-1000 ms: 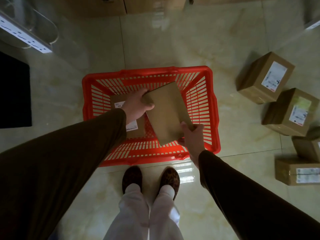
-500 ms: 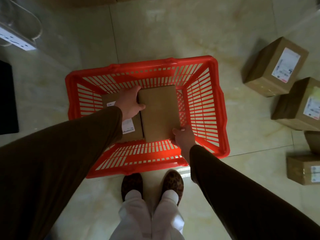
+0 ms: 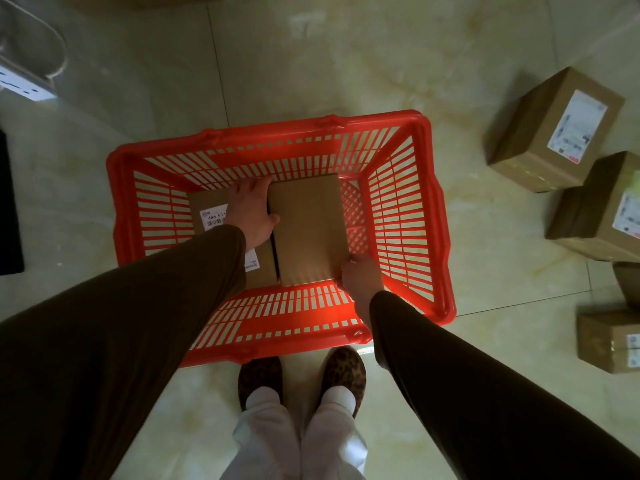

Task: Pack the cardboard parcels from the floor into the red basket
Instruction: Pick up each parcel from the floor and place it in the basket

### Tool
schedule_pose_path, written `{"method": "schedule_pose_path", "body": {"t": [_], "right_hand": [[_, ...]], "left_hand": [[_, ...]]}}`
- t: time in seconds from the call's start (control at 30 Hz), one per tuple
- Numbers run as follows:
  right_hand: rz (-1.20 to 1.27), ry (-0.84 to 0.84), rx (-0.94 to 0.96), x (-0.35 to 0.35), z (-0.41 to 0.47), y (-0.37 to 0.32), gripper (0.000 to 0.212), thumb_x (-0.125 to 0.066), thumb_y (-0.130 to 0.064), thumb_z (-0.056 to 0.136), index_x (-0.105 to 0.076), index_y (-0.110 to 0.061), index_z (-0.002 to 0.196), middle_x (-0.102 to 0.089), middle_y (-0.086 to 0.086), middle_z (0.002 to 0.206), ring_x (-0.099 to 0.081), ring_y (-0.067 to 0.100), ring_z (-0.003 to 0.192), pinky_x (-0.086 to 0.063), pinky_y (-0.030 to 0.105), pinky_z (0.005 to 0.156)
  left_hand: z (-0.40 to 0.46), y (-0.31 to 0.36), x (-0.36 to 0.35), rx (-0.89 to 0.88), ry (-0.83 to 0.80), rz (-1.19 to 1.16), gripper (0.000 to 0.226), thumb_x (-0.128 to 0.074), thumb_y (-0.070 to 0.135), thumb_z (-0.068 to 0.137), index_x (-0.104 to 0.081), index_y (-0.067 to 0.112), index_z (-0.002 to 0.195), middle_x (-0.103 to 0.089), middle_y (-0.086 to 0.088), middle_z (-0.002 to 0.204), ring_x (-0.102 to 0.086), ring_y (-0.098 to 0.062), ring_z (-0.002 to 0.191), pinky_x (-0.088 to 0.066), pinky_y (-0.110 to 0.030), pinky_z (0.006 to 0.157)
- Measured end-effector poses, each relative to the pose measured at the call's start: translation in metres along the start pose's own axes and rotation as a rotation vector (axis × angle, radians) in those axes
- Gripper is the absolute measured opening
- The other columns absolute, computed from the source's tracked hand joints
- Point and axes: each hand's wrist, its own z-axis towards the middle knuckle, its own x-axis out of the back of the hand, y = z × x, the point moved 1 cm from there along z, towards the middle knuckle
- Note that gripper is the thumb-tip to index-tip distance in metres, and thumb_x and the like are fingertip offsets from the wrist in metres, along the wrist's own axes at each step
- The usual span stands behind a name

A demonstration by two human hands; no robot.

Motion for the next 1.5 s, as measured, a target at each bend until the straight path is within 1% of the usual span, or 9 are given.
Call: {"method": "schedule_pose_path", "body": {"t": [0.1,0.2,0.27,0.53,0.6,0.73,0.9,1.17,1.5], "right_hand": [[0.065,-0.03,-0.007,0.002,-0.001,-0.008,0.029,-0.054,-0.014,0.105,-0.063,-0.003,0.13,-0.067,0.017,0.131,-0.066,0.034,0.122,-0.053,0.039,0.1],[-0.068,-0.092,0.041,0.014,-0.017,-0.013,0.03,-0.051,-0.014,0.107,-0.059,-0.007,0.136,-0.064,0.008,0.133,-0.062,0.026,0.127,-0.047,0.032,0.106],[0.238,-0.072,0.001,0.022,-0.025,-0.017,0.036,-0.052,-0.015,0.106,-0.052,-0.008,0.141,-0.062,0.012,0.135,-0.061,0.032,0.127,-0.049,0.032,0.099],[0.425,0.053,0.163,0.078,-0.095,-0.028,0.025,-0.054,-0.03,0.097,-0.063,-0.024,0.119,-0.07,0.0,0.104,-0.07,0.022,0.093,-0.057,0.039,0.077],[0.434,0.062,0.163,0.098,-0.118,-0.026,0.021,-0.053,-0.034,0.093,-0.06,-0.03,0.113,-0.071,-0.001,0.106,-0.07,0.022,0.094,-0.06,0.042,0.079],[0.44,0.17,0.136,0.142,-0.154,-0.01,0.052,-0.045,-0.045,0.082,-0.057,-0.033,0.131,-0.07,0.003,0.122,-0.069,0.032,0.108,-0.059,0.055,0.093],[0.515,0.229,0.05,0.202,-0.199,0.03,0.067,-0.054,-0.029,0.096,-0.033,-0.021,0.16,-0.044,0.007,0.161,-0.045,0.032,0.145,-0.044,0.055,0.115],[0.58,0.299,-0.008,0.272,-0.205,0.135,0.058,-0.055,-0.021,0.102,-0.038,-0.018,0.157,-0.044,0.007,0.159,-0.044,0.031,0.145,-0.042,0.051,0.118],[0.578,0.372,-0.064,0.359,-0.191,0.233,0.053,-0.055,-0.023,0.103,-0.043,-0.014,0.153,-0.048,0.009,0.154,-0.049,0.03,0.14,-0.043,0.045,0.116]], "left_hand": [[-0.003,0.003,-0.001,0.013,0.028,-0.017,0.076,-0.072,0.02,0.089,-0.032,0.014,0.154,-0.032,-0.013,0.158,-0.021,-0.034,0.148,-0.022,-0.045,0.122],[-0.014,0.007,0.001,0.006,0.056,-0.029,0.083,-0.074,0.021,0.087,-0.028,0.013,0.155,-0.03,-0.012,0.16,-0.021,-0.032,0.151,-0.024,-0.047,0.123],[-0.028,0.012,0.007,0.002,0.065,-0.032,0.086,-0.075,0.024,0.088,-0.024,0.015,0.157,-0.026,-0.01,0.162,-0.019,-0.031,0.152,-0.024,-0.049,0.123],[-0.108,0.069,0.044,0.016,-0.024,-0.18,0.081,-0.069,0.029,0.095,-0.021,0.022,0.16,-0.016,-0.004,0.169,-0.014,-0.025,0.155,-0.019,-0.044,0.125],[-0.131,0.092,0.054,0.003,-0.048,-0.221,0.078,-0.067,0.029,0.096,-0.023,0.023,0.16,-0.018,-0.003,0.168,-0.019,-0.023,0.154,-0.021,-0.04,0.123],[-0.17,0.137,0.067,-0.058,-0.106,-0.195,0.074,-0.067,0.032,0.095,-0.027,0.023,0.158,-0.028,-0.006,0.163,-0.031,-0.026,0.148,-0.031,-0.04,0.116],[-0.208,0.203,0.07,-0.116,-0.162,-0.206,0.069,-0.068,0.029,0.095,-0.034,0.021,0.154,-0.039,-0.006,0.157,-0.039,-0.024,0.144,-0.033,-0.041,0.116],[-0.228,0.306,0.025,-0.217,-0.141,-0.059,0.063,-0.071,0.032,0.088,-0.047,0.016,0.144,-0.053,-0.01,0.141,-0.046,-0.029,0.135,-0.035,-0.041,0.115],[-0.263,0.405,-0.04,-0.246,-0.24,-0.074,0.061,-0.064,0.033,0.096,-0.04,0.018,0.149,-0.042,-0.006,0.153,-0.033,-0.025,0.144,-0.03,-0.037,0.116]]}}
